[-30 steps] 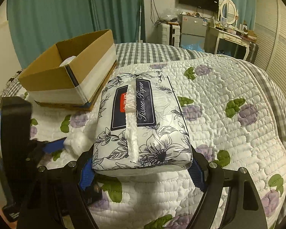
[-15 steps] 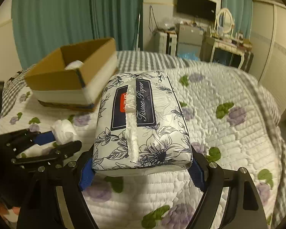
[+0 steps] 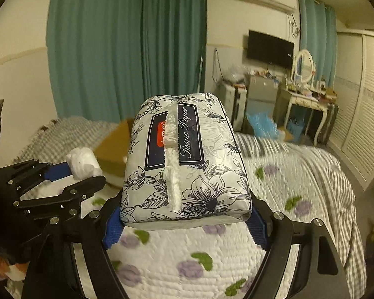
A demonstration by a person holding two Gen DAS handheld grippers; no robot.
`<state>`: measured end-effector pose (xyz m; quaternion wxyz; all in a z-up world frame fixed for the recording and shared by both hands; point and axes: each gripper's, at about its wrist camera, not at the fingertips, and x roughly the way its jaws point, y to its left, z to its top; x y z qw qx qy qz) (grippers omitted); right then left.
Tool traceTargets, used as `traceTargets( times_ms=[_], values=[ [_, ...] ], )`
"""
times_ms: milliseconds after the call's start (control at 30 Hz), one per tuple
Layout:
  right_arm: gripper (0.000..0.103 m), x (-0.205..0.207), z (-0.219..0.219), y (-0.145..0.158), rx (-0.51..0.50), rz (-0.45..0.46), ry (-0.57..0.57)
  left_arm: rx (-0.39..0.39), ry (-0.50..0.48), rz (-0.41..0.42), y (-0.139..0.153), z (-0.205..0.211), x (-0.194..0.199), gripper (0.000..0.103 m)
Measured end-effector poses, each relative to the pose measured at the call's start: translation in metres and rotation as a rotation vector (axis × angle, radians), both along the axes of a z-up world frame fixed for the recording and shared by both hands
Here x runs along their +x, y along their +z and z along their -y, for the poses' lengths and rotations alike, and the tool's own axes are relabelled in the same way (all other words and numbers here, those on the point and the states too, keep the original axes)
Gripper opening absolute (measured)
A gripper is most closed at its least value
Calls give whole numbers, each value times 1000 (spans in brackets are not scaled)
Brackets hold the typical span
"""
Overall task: Organize soft objects
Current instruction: 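Carry the tissue box and white tissue into the box and open both tools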
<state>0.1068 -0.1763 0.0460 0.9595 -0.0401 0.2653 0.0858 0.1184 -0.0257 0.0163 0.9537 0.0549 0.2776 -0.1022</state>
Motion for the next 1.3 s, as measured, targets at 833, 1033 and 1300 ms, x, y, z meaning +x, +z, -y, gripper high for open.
traceTargets(
  times_ms=[833,1033,1300],
  values=[
    [82,211,-54,-42,148,-93,106,47,20,-61,-65,-50,186,45],
    [95,240,-60,-65,177,-91,105,45,43,-120,-79,-48,206,71],
    [98,213,-51,-40,197,-14,61,85,72,-67,-51,-48,174,71]
  ],
)
